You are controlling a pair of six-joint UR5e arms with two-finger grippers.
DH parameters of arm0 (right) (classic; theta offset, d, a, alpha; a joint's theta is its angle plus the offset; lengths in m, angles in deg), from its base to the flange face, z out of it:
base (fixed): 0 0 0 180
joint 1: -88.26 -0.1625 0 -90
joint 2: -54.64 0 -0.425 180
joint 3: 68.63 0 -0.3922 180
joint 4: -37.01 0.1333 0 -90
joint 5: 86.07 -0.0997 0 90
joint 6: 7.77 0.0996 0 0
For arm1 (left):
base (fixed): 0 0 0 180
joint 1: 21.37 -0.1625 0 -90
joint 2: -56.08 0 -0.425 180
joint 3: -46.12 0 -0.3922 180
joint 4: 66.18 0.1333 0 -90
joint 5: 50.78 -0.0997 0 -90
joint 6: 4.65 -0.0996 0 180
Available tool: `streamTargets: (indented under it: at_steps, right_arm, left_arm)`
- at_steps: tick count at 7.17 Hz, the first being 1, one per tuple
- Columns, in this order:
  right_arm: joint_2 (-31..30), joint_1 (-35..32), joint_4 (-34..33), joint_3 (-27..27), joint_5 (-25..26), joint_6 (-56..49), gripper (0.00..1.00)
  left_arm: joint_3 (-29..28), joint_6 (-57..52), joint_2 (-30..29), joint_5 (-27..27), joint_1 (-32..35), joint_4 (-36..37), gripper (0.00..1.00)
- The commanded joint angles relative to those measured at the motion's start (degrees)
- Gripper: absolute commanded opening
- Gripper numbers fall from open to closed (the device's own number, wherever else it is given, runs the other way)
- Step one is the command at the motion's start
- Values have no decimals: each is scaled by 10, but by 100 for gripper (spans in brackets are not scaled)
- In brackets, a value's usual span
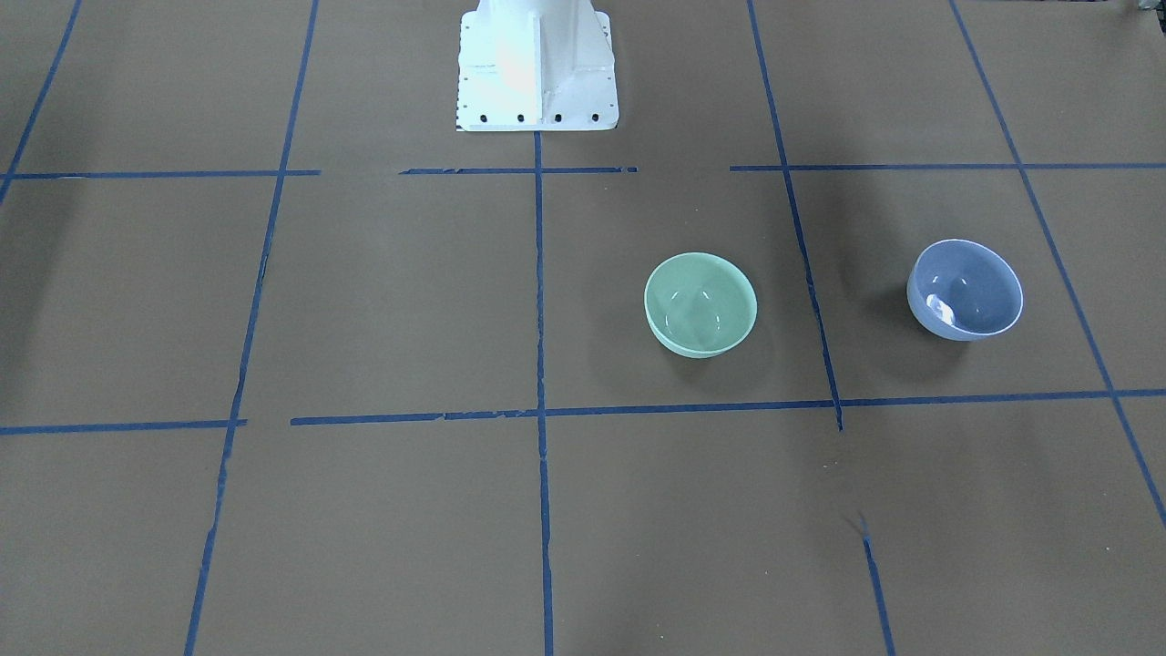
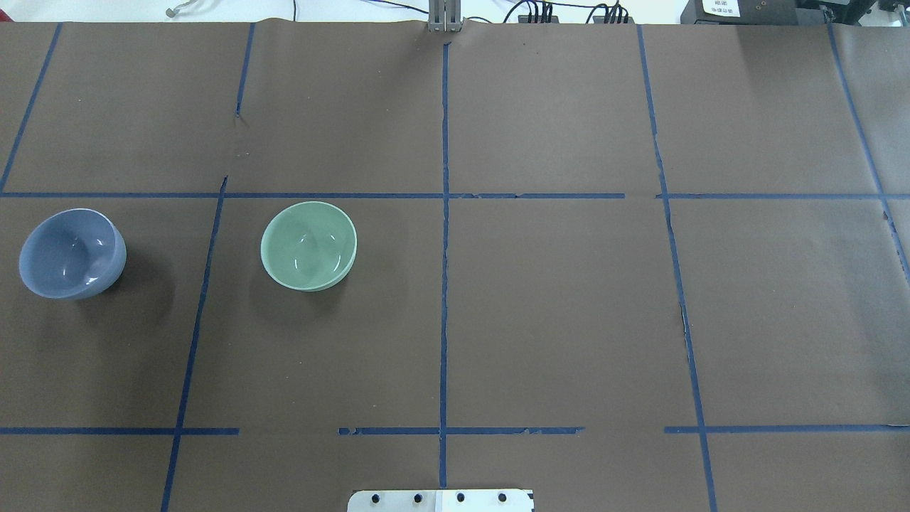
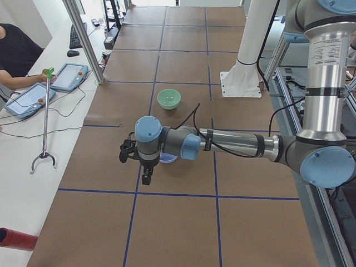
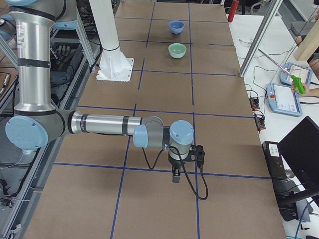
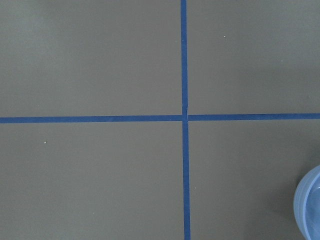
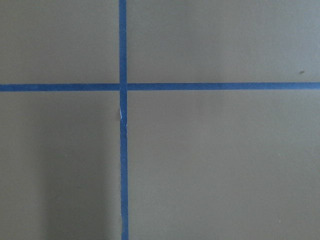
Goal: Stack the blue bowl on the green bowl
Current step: 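Move the left gripper toward the blue bowl, then lower the left gripper onto the blue bowl's rim and close it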
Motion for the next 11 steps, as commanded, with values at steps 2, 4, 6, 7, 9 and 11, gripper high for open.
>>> streamTargets:
  at_steps: [2,4,6,7,9,11]
  right_arm:
    - [0,0,1,0,0,0,100]
    - [0,0,0,0,0,0,100]
    - [0,0,1,0,0,0,100]
    - [0,0,0,0,0,0,100]
    - [0,0,1,0,-1,0,100]
    - [0,0,1,0,-1,0,100]
  left_arm:
    - [-20,260,45,-55,-139,-229,100]
    - [-63,309,44,-77,-191,-297,100]
    - [-67,316,43,-81,-221,-302,100]
    - [-71,314,40,-81,-229,-302,100]
    - [-76,315,38,-82,-244,-303,91]
    - [-72,311,38,-81,-244,-303,29]
